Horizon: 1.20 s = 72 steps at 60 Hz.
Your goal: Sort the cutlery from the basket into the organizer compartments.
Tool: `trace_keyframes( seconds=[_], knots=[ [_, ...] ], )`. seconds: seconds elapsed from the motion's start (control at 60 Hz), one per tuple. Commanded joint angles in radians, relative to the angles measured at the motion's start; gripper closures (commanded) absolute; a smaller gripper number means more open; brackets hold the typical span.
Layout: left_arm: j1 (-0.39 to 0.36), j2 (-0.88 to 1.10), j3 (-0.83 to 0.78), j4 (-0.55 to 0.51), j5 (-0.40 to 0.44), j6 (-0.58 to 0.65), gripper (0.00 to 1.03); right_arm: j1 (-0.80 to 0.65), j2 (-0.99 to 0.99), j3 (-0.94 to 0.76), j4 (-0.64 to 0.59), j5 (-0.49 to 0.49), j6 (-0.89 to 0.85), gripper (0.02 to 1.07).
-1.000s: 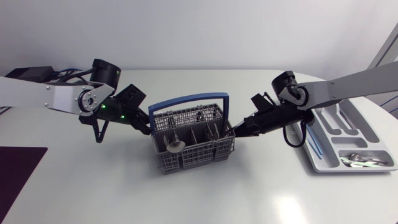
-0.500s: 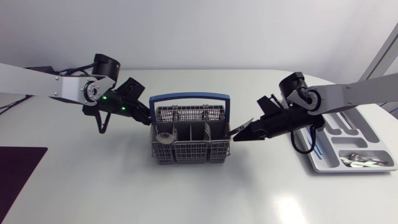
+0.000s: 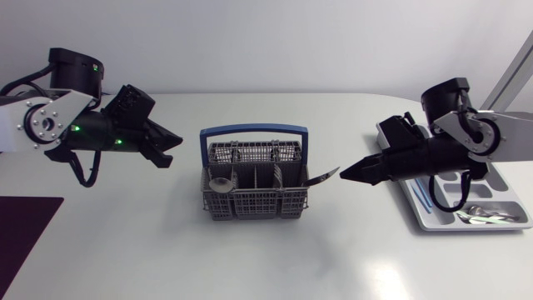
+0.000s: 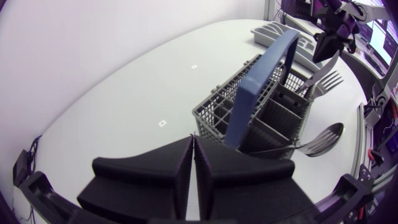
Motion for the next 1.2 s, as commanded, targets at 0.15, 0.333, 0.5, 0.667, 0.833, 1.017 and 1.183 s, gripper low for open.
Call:
trace_keyframes(
  seconds=[0.15, 0.333, 0.5, 0.667, 0.833, 1.017, 1.183],
  knots=[
    [-0.070, -0.134, -0.026, -0.083, 0.005, 0.030, 0.97, -0.017, -0.180, -0.038, -0.066, 0.061, -0.082, 0.78],
    [-0.157, -0.159, 0.014, -0.143, -0.027, 0.016, 0.97, -0.011, -0.261, -0.027, -0.114, 0.081, -0.092, 0.73],
    [-0.280, -0.166, 0.061, -0.172, -0.099, 0.013, 0.97, 0.008, -0.292, -0.042, -0.117, 0.092, -0.092, 0.71],
    [-0.300, -0.172, 0.043, -0.177, -0.112, 0.017, 0.97, 0.011, -0.307, -0.059, -0.112, 0.094, -0.098, 0.66],
    [-0.295, -0.218, 0.003, -0.180, -0.129, 0.068, 0.95, 0.037, -0.307, -0.076, -0.114, 0.101, -0.117, 0.63],
    [-0.285, -0.211, 0.045, -0.283, -0.139, 0.160, 0.82, 0.058, -0.307, -0.090, -0.114, 0.118, -0.120, 0.53],
    [-0.298, -0.263, 0.046, -0.309, -0.141, 0.318, 0.78, 0.078, -0.305, -0.102, -0.114, 0.127, -0.129, 0.52]
  ],
)
